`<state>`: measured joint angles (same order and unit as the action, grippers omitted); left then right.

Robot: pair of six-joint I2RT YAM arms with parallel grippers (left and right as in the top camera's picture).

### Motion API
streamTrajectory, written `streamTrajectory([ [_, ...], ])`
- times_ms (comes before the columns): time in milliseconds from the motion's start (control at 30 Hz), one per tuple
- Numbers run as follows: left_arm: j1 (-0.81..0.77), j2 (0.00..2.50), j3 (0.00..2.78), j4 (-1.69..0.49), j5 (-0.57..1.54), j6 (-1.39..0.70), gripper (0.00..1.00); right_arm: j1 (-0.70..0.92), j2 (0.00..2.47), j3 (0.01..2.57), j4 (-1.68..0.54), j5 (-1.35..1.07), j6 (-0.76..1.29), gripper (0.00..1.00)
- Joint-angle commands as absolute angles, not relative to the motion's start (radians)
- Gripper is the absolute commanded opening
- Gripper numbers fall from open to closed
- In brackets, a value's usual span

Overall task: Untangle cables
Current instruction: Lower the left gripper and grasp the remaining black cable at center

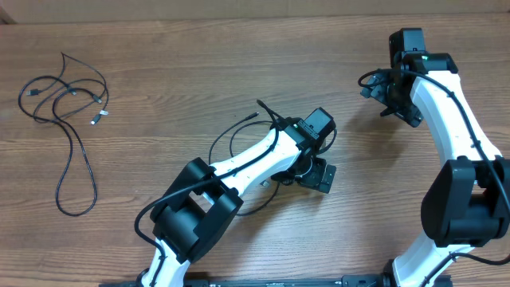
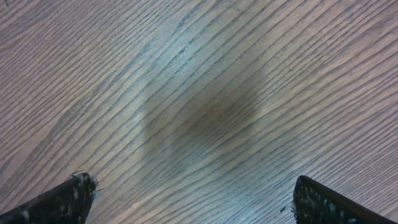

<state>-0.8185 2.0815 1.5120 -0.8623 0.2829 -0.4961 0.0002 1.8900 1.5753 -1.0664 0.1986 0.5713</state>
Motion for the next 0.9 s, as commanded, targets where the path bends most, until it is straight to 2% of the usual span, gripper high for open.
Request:
streamTrajectory([
  [0,-0.818,2.057,1.506,-0.842,0.202,-0.506,0.97,-0.001,1.875,1.57,-1.063,0.209,0.567,1.0],
  [67,-0.818,2.057,1.506,-0.823,0.198,-0.506,0.9,-0.001,1.875,1.57,-1.063,0.209,0.567,1.0],
  [167,-0.818,2.057,1.506,-0.812,0.17,-0.506,0.67,-0.001,1.875,1.57,-1.063,0.209,0.567,1.0],
  [233,-0.814,2.057,1.506,-0.81,0.14,-0.506,0.39,-0.001,1.875,1.57,-1.063,0.209,0.567,1.0],
  [300,-0.802,2.057,1.509,-0.809,0.126,-0.506,0.04,-0.001,1.875,1.57,-1.063,0.209,0.567,1.0],
  [567,-0.712,2.057,1.634,-0.86,0.16,-0.509,0.04,-0.001,1.875,1.57,-1.063,0.209,0.567,1.0],
  [767,-0.635,2.057,1.68,-0.917,0.081,-0.515,0.04,-0.001,1.875,1.57,-1.063,0.209,0.567,1.0],
  [867,-0.598,2.057,1.675,-0.979,-0.01,-0.558,0.13,-0.001,1.875,1.57,-1.063,0.209,0.567,1.0],
])
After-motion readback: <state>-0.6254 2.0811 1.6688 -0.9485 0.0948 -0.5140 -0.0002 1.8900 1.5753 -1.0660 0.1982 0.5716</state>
